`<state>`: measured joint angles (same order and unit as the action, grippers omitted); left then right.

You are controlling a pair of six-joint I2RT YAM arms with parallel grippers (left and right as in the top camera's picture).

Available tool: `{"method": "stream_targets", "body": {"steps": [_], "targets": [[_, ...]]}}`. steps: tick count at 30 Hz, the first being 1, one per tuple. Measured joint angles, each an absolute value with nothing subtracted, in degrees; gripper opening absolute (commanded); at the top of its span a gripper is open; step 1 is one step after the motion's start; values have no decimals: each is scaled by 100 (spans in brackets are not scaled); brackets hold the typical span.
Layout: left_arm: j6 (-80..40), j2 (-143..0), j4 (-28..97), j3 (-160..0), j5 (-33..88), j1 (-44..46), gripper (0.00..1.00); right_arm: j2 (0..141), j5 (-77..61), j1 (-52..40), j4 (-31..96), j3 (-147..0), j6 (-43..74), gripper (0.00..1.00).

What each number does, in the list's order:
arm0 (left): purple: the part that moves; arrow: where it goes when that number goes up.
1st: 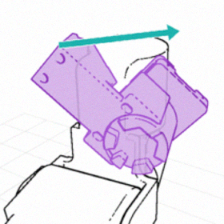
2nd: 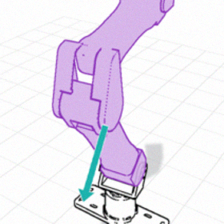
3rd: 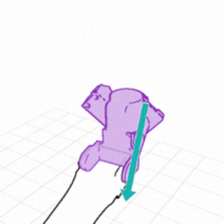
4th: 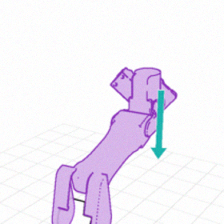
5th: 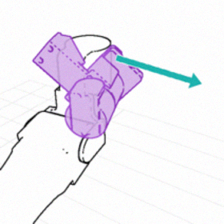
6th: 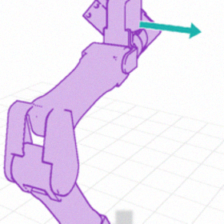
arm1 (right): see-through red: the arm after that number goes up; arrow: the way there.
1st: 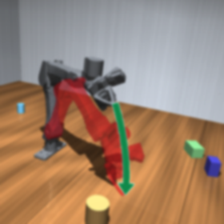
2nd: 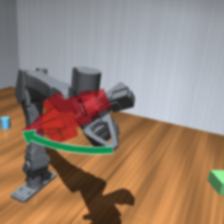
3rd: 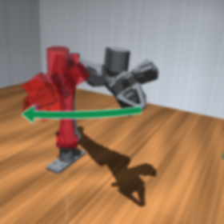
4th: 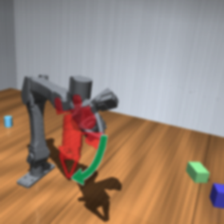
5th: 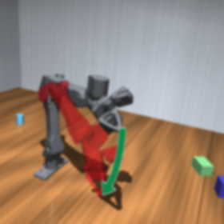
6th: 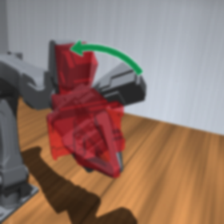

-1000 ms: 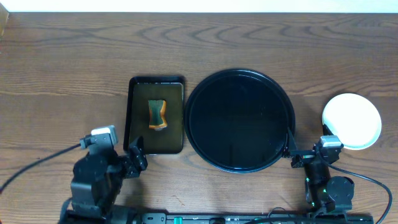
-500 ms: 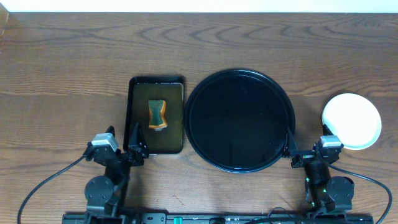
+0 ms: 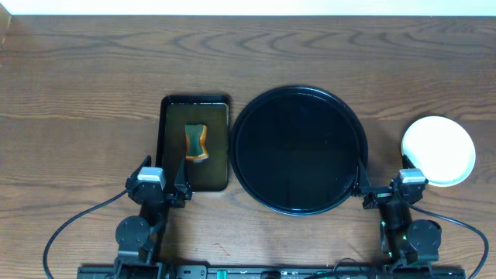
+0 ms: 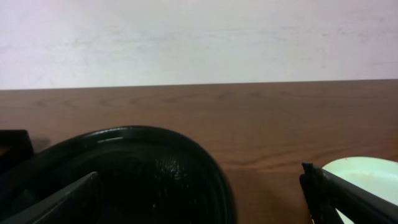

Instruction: Clean dirty plates on tray and stack at the side

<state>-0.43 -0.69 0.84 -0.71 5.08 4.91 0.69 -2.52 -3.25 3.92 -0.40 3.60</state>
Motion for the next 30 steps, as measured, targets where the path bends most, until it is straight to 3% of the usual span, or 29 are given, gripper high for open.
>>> {"method": "stream_targets", "body": {"steps": [30], "targets": [[47, -69, 95, -73, 523, 491, 79, 69, -252, -325, 390, -40, 360, 99]]}}
